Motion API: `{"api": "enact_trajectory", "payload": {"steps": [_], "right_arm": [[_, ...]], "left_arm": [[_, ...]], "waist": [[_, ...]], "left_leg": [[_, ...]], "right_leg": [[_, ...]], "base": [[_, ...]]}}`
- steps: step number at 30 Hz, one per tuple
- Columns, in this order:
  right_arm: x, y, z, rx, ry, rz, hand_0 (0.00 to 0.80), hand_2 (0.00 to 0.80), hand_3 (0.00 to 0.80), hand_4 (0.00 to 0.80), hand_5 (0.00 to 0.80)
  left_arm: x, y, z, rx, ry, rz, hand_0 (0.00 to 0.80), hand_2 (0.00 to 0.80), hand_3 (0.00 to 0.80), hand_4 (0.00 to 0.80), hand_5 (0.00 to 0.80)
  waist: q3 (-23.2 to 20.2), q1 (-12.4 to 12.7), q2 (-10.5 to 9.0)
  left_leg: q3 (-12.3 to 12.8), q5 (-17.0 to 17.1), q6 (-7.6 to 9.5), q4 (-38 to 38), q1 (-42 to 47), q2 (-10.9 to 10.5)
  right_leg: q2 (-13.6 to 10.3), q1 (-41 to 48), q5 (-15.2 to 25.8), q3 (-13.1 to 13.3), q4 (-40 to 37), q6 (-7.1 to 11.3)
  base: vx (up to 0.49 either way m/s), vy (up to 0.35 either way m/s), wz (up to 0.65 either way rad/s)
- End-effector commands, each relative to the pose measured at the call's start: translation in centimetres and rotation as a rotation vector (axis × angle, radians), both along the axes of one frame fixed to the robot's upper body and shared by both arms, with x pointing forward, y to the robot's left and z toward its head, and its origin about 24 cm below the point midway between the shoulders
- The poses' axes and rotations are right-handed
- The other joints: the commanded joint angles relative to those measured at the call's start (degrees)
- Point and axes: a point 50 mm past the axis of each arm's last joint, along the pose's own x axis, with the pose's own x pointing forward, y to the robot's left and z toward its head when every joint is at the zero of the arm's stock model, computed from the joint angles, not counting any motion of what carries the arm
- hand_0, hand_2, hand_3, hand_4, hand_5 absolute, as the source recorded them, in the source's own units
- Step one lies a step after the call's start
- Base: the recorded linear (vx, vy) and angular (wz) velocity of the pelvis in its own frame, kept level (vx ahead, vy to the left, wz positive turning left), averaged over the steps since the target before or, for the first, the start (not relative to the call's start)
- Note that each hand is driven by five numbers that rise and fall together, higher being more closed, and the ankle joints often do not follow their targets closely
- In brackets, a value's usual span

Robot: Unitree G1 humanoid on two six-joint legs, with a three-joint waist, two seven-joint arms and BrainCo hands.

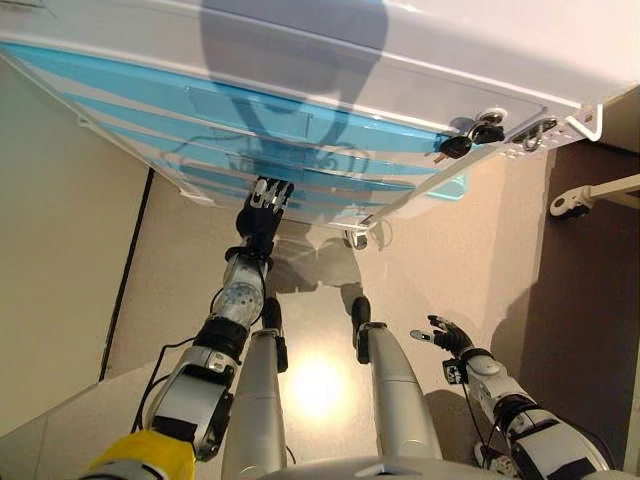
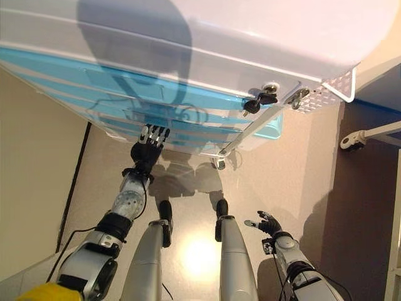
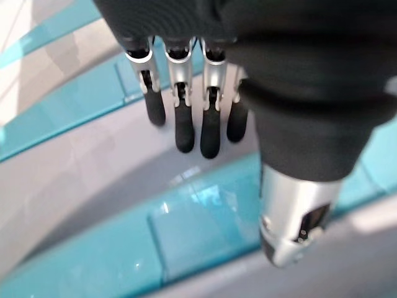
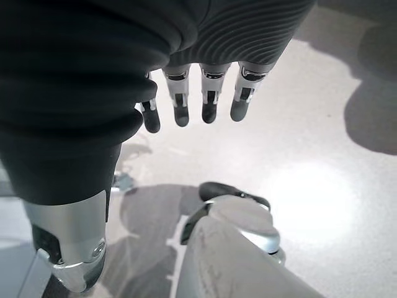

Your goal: Open the drawer and pick up the medicine

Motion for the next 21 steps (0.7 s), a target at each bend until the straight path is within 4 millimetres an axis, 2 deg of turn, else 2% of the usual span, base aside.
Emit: {"api": "enact_trajectory", "payload": {"steps": [1, 11, 21], "right_arm": [[-0.2, -1.9, 0.4, -0.047, -0.01, -0.022, 0.0, 0.0, 0.0, 0.0, 0.0], [-0.3, -1.6, 0.3, -0.052, -0.001, -0.001, 0.0, 0.0, 0.0, 0.0, 0.0], [-0.6, -1.4, 0.0, -0.06, 0.018, 0.026, 0.0, 0.0, 0.0, 0.0, 0.0]], "left_arm": [[2.1, -1.3, 6.6, -0.022, -0.223, -0.016, 0.0, 0.0, 0.0, 0.0, 0.0], [1.3, -3.3, 8.4, -0.003, -0.333, -0.098, 0.0, 0.0, 0.0, 0.0, 0.0], [0.6, -3.6, 8.8, -0.028, -0.377, -0.12, 0.0, 0.0, 0.0, 0.0, 0.0]], "waist": [[-0.2, -0.9, 1.61], [-0.2, -0.7, 1.92], [-0.8, 0.1, 1.97]], "left_leg": [[-0.9, -2.5, 1.58, -2.9, 2.1, -1.6], [-1.6, -0.9, 1.07, -5.1, 2.0, -2.0], [-2.1, 0.1, 0.38, -7.4, 4.3, -1.7]], "right_leg": [[1.9, 0.0, 4.6, -1.4, -4.2, -0.86], [1.5, 0.1, 5.5, -1.9, -5.7, -0.83], [1.6, 2.1, 6.4, -2.3, -7.8, -1.07]], "base": [[0.0, 0.0, 0.0], [-0.004, -0.005, 0.02], [-0.014, -0.029, 0.05]]}}
